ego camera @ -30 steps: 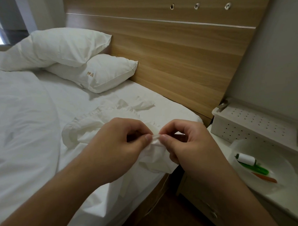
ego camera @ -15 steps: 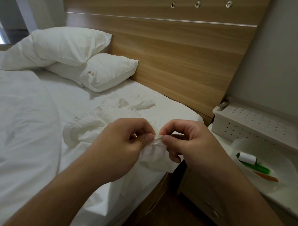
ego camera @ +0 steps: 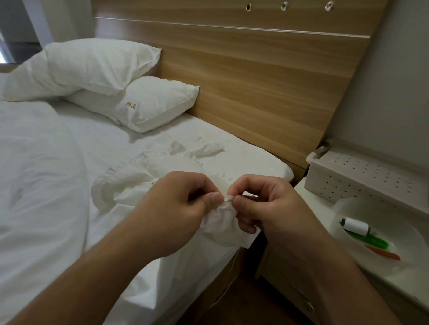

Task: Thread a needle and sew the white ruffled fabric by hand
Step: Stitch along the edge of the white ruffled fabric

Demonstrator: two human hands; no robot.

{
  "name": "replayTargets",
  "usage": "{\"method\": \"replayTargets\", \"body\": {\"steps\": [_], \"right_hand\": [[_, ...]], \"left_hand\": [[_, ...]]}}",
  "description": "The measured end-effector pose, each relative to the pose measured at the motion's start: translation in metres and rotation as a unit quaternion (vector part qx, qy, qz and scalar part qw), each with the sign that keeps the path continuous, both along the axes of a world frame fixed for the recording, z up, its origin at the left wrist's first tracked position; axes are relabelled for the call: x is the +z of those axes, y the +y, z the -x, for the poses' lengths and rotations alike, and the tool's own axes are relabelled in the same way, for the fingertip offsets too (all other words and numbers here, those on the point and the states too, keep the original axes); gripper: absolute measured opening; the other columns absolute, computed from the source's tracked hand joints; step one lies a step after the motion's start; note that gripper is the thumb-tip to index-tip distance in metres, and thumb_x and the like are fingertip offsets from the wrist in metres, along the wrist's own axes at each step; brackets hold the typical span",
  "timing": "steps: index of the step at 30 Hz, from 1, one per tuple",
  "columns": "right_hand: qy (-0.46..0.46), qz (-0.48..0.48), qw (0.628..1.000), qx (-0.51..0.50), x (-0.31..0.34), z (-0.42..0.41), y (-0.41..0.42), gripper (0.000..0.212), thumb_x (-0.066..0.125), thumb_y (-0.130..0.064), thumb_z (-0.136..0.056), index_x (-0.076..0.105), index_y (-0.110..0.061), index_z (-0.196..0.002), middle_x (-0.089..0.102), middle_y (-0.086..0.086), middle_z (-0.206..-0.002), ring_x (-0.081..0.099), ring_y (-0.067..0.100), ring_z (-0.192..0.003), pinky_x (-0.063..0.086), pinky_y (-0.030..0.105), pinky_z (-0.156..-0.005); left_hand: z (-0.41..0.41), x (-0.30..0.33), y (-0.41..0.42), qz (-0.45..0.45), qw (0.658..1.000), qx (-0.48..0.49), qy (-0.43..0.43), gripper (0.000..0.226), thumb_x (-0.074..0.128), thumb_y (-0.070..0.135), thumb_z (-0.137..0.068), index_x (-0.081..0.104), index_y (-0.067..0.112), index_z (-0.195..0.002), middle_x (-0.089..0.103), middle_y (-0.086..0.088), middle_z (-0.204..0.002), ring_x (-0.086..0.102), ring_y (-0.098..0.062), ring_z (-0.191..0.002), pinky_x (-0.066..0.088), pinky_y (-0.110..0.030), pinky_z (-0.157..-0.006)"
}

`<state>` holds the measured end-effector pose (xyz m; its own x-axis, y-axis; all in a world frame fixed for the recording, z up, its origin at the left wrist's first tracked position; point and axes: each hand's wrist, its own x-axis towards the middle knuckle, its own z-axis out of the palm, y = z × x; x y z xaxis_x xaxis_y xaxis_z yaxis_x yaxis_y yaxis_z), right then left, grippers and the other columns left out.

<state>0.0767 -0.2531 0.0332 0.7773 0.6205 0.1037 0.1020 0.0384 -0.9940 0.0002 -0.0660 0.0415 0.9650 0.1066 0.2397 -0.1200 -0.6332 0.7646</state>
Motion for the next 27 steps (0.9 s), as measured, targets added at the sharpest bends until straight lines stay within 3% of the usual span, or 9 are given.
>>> {"method": "replayTargets", "body": {"steps": [6,13,18,22,27], "right_hand": [[0.033,-0.035,0.999,0.019,-0.004,-0.001,0.003,0.017,0.059,0.007,-0.096,0.072,0.001,-0.088,0.054,0.012,-0.068,0.045,0.017,-0.057,0.041,0.027,-0.050],[0.049,-0.076,0.995,0.035,-0.009,-0.004,0.001,0.003,0.073,-0.010,-0.088,0.075,-0.008,-0.090,0.058,0.009,-0.072,0.049,0.018,-0.061,0.042,0.027,-0.052],[0.051,-0.099,0.993,0.041,-0.010,-0.004,0.003,0.032,0.078,-0.010,-0.082,0.072,-0.012,-0.114,0.056,0.011,-0.076,0.051,0.019,-0.060,0.040,0.031,-0.053],[0.010,-0.068,0.998,-0.006,-0.005,-0.001,0.002,0.028,0.079,-0.016,-0.078,0.075,-0.014,-0.105,0.063,0.011,-0.076,0.055,0.022,-0.060,0.045,0.030,-0.051],[-0.048,-0.011,0.997,-0.053,0.003,0.001,-0.002,0.024,0.080,-0.011,-0.084,0.074,-0.016,-0.107,0.076,0.003,-0.100,0.072,0.023,-0.072,0.059,0.033,-0.061]], "left_hand": [[-0.001,-0.003,0.001,0.060,0.998,-0.013,0.004,0.018,0.071,0.027,-0.099,0.079,0.027,-0.082,0.074,-0.004,-0.074,0.070,-0.029,-0.077,0.057,-0.050,-0.073],[0.001,-0.001,0.000,0.111,0.993,-0.031,0.003,0.018,0.070,0.028,-0.100,0.080,0.027,-0.085,0.075,-0.012,-0.080,0.070,-0.039,-0.083,0.057,-0.056,-0.075],[0.003,0.001,-0.002,0.113,0.993,-0.039,0.008,0.016,0.070,0.032,-0.099,0.081,0.028,-0.087,0.074,-0.016,-0.083,0.068,-0.043,-0.086,0.056,-0.061,-0.079],[0.005,0.003,-0.001,0.114,0.992,-0.043,0.012,0.016,0.071,0.033,-0.099,0.081,0.027,-0.088,0.073,-0.017,-0.082,0.066,-0.046,-0.085,0.055,-0.062,-0.076],[0.006,0.005,-0.003,0.139,0.990,-0.032,0.017,0.019,0.069,0.034,-0.099,0.081,0.025,-0.089,0.074,-0.017,-0.086,0.068,-0.045,-0.090,0.057,-0.062,-0.080]]}}
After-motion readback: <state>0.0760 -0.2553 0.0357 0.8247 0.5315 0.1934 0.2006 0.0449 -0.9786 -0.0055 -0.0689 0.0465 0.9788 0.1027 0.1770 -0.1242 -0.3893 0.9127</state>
